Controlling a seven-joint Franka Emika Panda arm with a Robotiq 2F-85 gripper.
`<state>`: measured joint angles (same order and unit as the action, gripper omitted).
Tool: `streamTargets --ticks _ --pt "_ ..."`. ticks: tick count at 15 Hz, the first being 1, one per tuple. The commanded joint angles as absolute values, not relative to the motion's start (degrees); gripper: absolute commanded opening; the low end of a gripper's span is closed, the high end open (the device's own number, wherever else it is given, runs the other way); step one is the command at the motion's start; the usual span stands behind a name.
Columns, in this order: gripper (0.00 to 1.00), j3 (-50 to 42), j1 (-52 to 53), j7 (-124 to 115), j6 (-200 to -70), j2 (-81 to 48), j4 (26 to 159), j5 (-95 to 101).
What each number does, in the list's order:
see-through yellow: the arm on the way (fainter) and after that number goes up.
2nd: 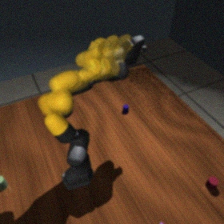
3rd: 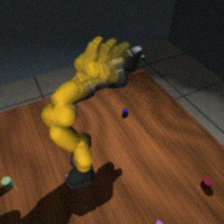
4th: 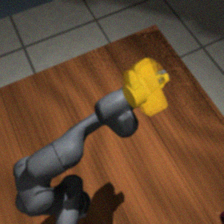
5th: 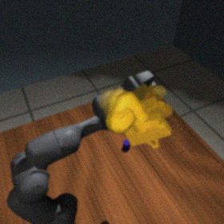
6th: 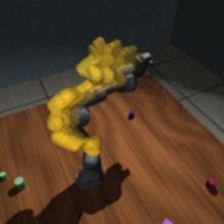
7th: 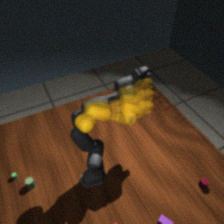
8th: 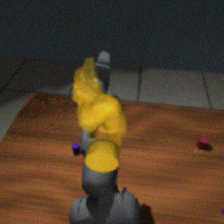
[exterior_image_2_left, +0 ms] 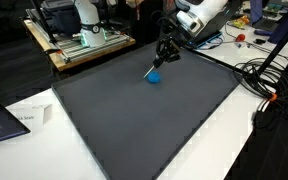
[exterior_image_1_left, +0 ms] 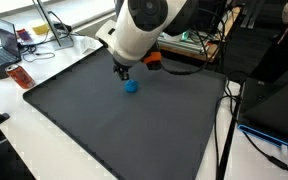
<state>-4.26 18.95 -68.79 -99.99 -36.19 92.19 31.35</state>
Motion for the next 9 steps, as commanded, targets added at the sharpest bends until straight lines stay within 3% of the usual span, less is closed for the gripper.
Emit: streamTargets --ticks 1,9 --pt "0.03 -4.58 21.02 -72.16 -94.22 -40.71 86.90 34.51" --pt "0.03 -4.53 23.04 -72.60 -84.79 -49.70 76.59 36.81"
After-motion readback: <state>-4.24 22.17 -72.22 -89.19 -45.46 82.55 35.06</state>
